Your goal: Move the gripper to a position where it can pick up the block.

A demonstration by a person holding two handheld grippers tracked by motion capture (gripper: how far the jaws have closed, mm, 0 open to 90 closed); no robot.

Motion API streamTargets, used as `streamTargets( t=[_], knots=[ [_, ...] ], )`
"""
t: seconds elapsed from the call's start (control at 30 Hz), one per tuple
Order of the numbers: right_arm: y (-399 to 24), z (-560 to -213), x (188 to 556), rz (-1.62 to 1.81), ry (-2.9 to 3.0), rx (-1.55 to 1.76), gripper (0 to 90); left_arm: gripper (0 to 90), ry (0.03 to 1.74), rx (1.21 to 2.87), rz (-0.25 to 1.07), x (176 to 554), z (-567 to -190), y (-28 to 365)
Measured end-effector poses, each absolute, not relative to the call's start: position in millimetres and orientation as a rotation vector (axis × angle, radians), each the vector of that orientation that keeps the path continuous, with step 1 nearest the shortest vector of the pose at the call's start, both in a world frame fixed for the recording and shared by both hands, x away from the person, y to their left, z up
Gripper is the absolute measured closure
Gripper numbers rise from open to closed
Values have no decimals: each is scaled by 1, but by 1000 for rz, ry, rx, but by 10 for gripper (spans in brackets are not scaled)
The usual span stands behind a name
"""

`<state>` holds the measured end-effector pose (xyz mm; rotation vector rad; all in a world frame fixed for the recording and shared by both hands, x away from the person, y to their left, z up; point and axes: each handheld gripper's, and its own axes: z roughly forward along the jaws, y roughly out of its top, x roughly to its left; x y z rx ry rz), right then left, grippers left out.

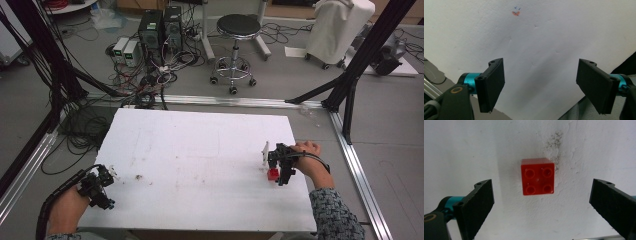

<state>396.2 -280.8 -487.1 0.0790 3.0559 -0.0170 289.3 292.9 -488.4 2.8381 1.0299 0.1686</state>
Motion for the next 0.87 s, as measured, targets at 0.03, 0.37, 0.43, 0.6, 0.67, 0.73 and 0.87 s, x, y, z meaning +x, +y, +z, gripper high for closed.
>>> streamTargets(
  t=[0.03, 0.37, 0.43, 0.6, 0.67, 0.73, 0.87],
  knots=[
    [-281, -487, 396, -17, 3056, 79, 50, 231, 1030, 2838, 169, 289, -488, 293],
    [-277, -510, 399, -29, 3095, 10, 50, 232, 1030, 2833, 171, 289, -489, 295],
    [-277, -514, 400, -32, 3107, 8, 50, 231, 1031, 2834, 169, 289, -489, 295],
    [-277, -519, 401, -29, 3111, 11, 50, 231, 1031, 2835, 165, 289, -489, 295],
    [-277, -520, 401, -27, 3112, 18, 49, 231, 1032, 2836, 162, 289, -489, 295],
    [-277, -520, 401, -30, 3118, 20, 50, 232, 1035, 2833, 161, 289, -490, 295],
    [-279, -518, 401, -18, 3111, 36, 50, 231, 1038, 2825, 166, 289, -490, 295]
  ],
)
